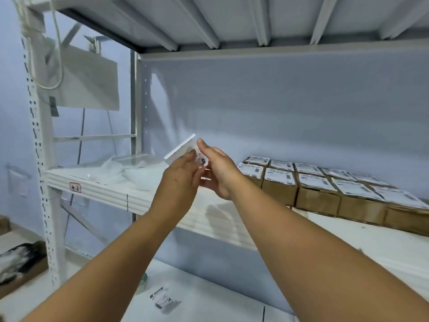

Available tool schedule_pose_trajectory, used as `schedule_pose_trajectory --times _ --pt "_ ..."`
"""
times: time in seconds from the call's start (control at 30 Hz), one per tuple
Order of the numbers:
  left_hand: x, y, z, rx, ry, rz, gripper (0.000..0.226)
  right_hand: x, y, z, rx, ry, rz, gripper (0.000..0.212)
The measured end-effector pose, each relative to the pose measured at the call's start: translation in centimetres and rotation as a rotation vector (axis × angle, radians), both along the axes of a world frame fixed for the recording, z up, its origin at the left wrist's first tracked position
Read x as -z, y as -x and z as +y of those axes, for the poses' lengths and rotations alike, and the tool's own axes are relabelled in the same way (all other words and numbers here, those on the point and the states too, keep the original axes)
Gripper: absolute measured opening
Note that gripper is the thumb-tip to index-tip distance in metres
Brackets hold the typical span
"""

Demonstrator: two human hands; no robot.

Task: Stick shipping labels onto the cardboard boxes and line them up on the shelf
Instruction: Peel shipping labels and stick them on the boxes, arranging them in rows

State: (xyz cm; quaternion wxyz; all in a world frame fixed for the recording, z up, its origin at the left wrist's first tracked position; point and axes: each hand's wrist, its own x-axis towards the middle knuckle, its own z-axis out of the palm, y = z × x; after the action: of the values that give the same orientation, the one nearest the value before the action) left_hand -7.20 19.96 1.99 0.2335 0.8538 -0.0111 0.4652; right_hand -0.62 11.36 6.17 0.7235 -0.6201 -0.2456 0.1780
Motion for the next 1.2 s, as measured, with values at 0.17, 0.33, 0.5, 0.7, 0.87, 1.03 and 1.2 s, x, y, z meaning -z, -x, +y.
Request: schedule_pose_trajectory --times 0.17,0.33,0.5,0.7,0.87,1.03,1.2 --pt "-1.4 0.0 -4.9 0.023 -0.127 0.018 0.020 -1.2 0.2 -6.2 0.231 -0.112 0.002 0.027" --pt "-2.5 -0.7 -10.5 0.078 -0.214 0.024 0.023 -1.0 -0.5 -13.5 0.502 -0.019 -0.257 0.027" --pt "-3.2 -1.1 -18.0 0.033 -0.434 0.043 0.039 -1.4 -0.6 -21.5 0.709 0.024 -0.286 0.032" --pt "-3.7 -1.9 -26.4 0.207 -0.428 0.106 0.041 -1.9 -0.8 -30.4 0.888 0.014 -0.295 0.030" --pt "-3.9 -2.7 -31.3 0.295 -0.497 0.188 0.054 -1.8 -0.3 -35.7 0.956 0.038 -0.303 0.028" --pt "-2.9 -3.7 -34.5 0.511 -0.217 0.203 0.036 -1.7 0.8 -39.9 0.849 0.045 -0.260 0.037" --pt "-2.8 -5.8 -36.9 0.679 0.467 0.279 0.021 -0.8 -0.1 -42.7 0.748 0.047 -0.259 0.049"
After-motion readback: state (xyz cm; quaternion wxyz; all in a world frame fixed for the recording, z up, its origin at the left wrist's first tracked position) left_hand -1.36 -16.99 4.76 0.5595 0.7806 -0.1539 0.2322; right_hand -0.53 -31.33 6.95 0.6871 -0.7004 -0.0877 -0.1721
